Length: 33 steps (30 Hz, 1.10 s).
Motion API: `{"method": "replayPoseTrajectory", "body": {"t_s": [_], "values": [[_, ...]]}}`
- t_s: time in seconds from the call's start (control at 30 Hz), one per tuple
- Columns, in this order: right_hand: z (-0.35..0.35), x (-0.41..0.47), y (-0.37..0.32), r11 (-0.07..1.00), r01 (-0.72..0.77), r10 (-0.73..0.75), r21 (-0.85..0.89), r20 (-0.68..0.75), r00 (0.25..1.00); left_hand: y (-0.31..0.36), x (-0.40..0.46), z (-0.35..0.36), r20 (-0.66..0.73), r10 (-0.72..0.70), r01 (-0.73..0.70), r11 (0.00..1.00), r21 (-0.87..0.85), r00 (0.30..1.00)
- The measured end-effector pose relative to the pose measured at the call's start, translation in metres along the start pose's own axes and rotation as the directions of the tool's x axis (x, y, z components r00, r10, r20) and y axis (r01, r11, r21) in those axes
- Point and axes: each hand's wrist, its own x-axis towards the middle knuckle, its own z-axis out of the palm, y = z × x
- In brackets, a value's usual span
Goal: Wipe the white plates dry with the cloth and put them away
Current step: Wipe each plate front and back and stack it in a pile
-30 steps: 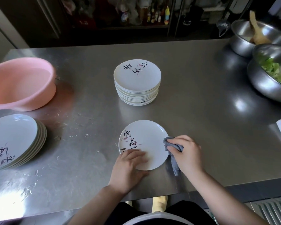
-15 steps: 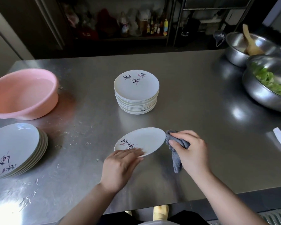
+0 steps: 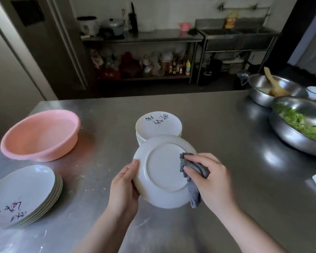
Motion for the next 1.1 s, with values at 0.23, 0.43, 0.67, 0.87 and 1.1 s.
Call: {"method": "replayPoseTrajectory", "body": {"t_s": [0.23,0.43,0.67,0.87,1.1], "values": [[0.013,0.042,-0.055,0.914,0.285,-0.304,-0.289,-0.020,0.953,0.035,-0.023,0.031,0.110,0.157,-0.152,0.987,-0.052,0.982],[0.006,0.040,-0.061,0.773,0.599,-0.557,-0.209,0.227,0.799,0.074,-0.018,0.038,0.025,0.276,-0.270,0.951,-0.149,0.961],[-0.004,0.079,-0.058,0.874,0.400,-0.406,-0.275,0.038,0.913,0.090,-0.020,0.033,-0.005,0.272,-0.270,0.954,-0.129,0.962],[0.032,0.086,-0.091,0.830,0.515,-0.518,-0.213,0.049,0.854,0.080,-0.019,0.029,-0.020,0.236,-0.237,0.965,-0.112,0.972],[0.050,0.050,-0.067,0.693,0.709,-0.689,-0.131,0.168,0.705,0.091,-0.008,0.018,-0.028,0.216,-0.217,0.952,-0.217,0.976]]}}
